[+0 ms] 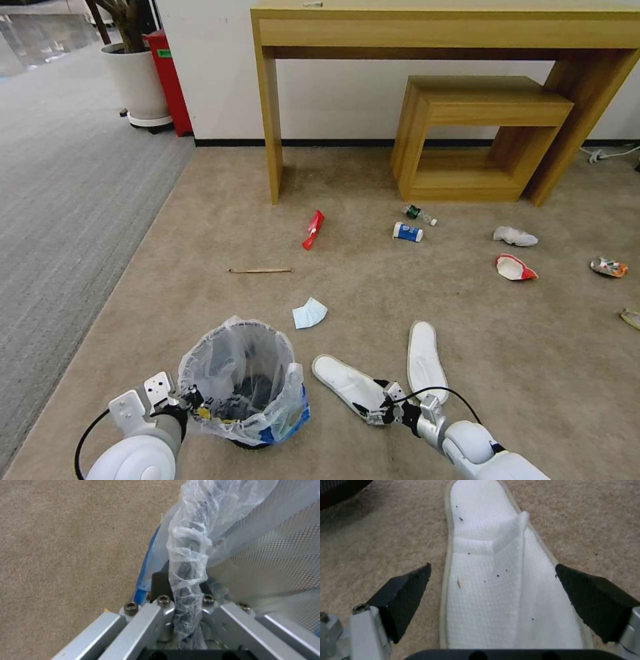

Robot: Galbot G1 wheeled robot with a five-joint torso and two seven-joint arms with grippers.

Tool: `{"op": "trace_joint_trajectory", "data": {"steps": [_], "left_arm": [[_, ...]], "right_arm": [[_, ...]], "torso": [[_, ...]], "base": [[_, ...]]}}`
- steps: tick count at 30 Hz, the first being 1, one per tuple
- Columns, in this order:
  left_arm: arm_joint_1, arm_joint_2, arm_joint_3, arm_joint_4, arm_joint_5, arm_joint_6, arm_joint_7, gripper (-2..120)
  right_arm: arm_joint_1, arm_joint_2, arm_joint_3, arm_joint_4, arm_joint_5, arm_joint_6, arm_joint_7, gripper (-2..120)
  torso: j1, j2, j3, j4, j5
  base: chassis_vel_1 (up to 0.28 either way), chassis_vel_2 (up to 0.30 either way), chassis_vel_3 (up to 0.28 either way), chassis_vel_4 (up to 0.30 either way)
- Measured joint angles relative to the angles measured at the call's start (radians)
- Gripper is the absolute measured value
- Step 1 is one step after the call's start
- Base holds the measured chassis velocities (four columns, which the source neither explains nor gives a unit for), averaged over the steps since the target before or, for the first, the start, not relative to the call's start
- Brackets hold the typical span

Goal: Pick up the trash bin and place the garbage on the floor into it.

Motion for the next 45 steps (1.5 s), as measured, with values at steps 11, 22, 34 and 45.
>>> {"op": "trace_joint_trajectory", "data": {"steps": [11,22,34,45], "left_arm": [[-0.004,-0.001,0.000,0.011,0.005,0.000,0.004,0],[-0.005,-0.006,0.003,0.016,0.012,0.000,0.012,0],[0.004,-0.016,0.010,0.001,0.020,0.000,0.017,0],[0.014,-0.020,0.015,-0.010,0.035,0.000,0.030,0]], "right_arm": [[0.019,0.012,-0.005,-0.029,-0.002,0.010,0.004,69],[0.021,0.011,-0.002,-0.043,-0.003,0.020,0.004,44],[0.045,0.022,-0.024,-0.091,-0.005,0.034,-0.005,30],[0.061,0.055,-0.039,-0.129,-0.016,0.052,-0.012,26]], "torso": [[0.000,0.000,0.000,0.0000,0.0000],[0.000,0.000,0.000,0.0000,0.0000],[0.000,0.000,0.000,-0.0001,0.0000],[0.000,0.000,0.000,-0.0001,-0.0002]], "base": [[0.000,0.000,0.000,0.000],[0.000,0.000,0.000,0.000],[0.000,0.000,0.000,0.000],[0.000,0.000,0.000,0.000]]}}
